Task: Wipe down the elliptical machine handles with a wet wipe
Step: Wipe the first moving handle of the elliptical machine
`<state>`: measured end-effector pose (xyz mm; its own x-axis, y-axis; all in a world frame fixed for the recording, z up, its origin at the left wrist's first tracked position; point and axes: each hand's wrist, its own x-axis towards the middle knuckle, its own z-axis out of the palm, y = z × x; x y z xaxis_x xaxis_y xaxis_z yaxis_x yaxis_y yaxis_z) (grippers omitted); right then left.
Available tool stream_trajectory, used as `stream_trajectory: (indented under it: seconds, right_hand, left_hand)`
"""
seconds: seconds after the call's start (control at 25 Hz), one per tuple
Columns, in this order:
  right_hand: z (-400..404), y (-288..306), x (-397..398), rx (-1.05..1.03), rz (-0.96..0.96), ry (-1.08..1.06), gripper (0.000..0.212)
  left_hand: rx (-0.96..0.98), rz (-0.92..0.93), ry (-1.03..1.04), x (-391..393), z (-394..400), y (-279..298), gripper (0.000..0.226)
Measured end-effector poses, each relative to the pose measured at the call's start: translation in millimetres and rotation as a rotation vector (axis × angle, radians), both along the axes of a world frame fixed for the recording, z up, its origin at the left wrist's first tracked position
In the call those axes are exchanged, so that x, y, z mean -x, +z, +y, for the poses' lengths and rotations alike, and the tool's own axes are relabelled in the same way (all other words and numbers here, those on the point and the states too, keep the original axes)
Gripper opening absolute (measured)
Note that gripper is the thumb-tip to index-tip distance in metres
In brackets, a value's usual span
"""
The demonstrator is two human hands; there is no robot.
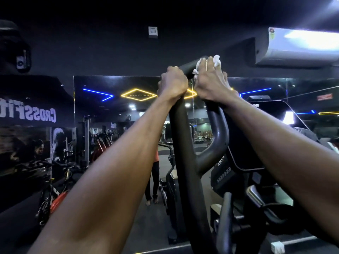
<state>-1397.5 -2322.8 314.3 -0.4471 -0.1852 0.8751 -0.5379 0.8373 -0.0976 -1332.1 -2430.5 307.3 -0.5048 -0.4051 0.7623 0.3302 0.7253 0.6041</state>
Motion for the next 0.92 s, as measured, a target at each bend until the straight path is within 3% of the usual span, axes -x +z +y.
stream_trajectory:
  seconds: [0.08, 0.24, 0.48, 0.68, 0.8, 0.92]
  right_hand:
    - [-6, 9, -3, 0.028, -0.085, -0.039, 0.074]
    - [5, -28, -2, -0.013, 0.053, -0.053, 0.063]
    - [0, -19, -14, 0.028, -0.061, 0.022, 0.065]
    - [8, -64, -29, -0.056, -0.024, -0.207, 0.076]
    - [3, -37, -25, -0.015, -0.068, -0.009, 0.074]
    - [8, -64, -32, -0.013, 0.005, 0.087, 0.062]
  left_hand:
    - [0.011, 0.0, -0.003, 3, -1, 0, 0.048]
    - [0.023, 0.006, -0.004, 9, -5, 0, 0.049]
    - [0.019, 0.013, -0.021, 11, -8, 1, 0.049]
    - [0.07, 0.026, -0.013, 9, -9, -7, 0.047]
    - [0.061, 0.032, -0.027, 9, -9, -9, 0.046]
    - [0.071, 0.048, -0.03, 8, -10, -12, 0.045]
